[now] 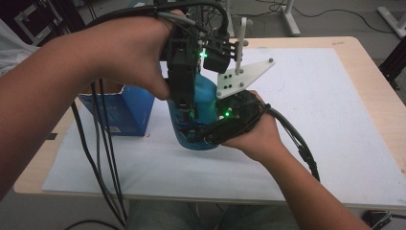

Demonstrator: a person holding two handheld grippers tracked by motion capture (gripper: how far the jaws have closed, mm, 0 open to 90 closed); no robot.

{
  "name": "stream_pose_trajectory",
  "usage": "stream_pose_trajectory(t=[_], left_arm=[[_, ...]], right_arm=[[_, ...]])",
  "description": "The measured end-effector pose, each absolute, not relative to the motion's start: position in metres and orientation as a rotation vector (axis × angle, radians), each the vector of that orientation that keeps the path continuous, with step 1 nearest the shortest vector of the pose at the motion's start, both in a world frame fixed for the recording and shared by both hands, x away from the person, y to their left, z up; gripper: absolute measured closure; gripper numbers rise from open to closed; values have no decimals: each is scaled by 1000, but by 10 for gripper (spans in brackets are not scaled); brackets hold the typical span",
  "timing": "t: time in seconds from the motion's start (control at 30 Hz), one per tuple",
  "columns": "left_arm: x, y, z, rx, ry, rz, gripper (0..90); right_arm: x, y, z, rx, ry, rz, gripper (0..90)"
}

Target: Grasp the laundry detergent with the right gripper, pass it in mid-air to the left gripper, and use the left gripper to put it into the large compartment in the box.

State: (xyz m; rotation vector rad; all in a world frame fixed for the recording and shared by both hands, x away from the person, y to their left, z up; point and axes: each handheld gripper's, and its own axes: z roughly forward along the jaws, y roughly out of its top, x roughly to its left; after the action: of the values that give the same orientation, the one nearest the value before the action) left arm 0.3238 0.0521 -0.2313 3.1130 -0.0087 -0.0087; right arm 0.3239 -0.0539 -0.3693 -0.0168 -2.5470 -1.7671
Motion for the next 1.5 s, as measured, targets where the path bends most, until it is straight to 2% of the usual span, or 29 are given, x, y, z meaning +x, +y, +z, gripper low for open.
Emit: stream_pose_trajectory(t=[0.07,0.17,0.33,0.6,0.7,1.23,1.3,1.5], left_arm=[[325,51,-233,3122,-5,-4,397],[326,51,-232,3114,0,-12,397],[327,54,-231,3110,11,-23,396],[328,57,-227,3116,36,-31,396],[328,58,-225,3122,44,-33,396],[337,68,-206,3120,199,-80,394],[339,70,-204,3123,217,-81,394],[345,79,-197,3124,280,-91,393]], right_arm=[[323,-54,-369,-12,-2576,-1754,422],[323,-56,-370,-39,-2610,-1754,324],[322,-70,-371,-66,-2563,-1776,229],[322,-99,-366,-83,-2605,-1719,222],[321,-107,-359,-101,-2691,-1689,135],[335,-145,-314,-70,-2909,-1334,111],[336,-147,-308,-78,-2933,-1309,25],[339,-150,-291,-38,-3055,-1170,7]])
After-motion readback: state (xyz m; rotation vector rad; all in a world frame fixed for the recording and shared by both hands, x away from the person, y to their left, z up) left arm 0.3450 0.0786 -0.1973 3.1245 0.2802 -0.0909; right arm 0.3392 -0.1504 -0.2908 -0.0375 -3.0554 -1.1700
